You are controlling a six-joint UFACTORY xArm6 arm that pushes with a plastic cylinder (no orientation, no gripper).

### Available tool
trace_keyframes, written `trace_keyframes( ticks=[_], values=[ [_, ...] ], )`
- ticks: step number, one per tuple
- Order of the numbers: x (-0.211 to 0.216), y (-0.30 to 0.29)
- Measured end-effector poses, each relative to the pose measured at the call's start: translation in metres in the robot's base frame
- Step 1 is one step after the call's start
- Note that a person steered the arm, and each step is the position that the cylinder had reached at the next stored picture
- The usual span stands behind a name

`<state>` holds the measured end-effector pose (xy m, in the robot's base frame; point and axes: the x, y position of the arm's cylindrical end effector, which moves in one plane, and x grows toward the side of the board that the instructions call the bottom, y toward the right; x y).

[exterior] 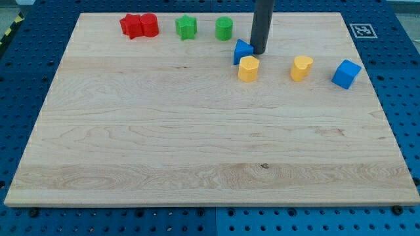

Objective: Push the blue triangle towards left

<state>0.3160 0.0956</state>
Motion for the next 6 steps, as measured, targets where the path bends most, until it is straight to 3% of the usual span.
trace_keyframes(
  ticks=[4,6],
  values=[
    [0.002,-0.078],
    [0.004,-0.090]
  ],
)
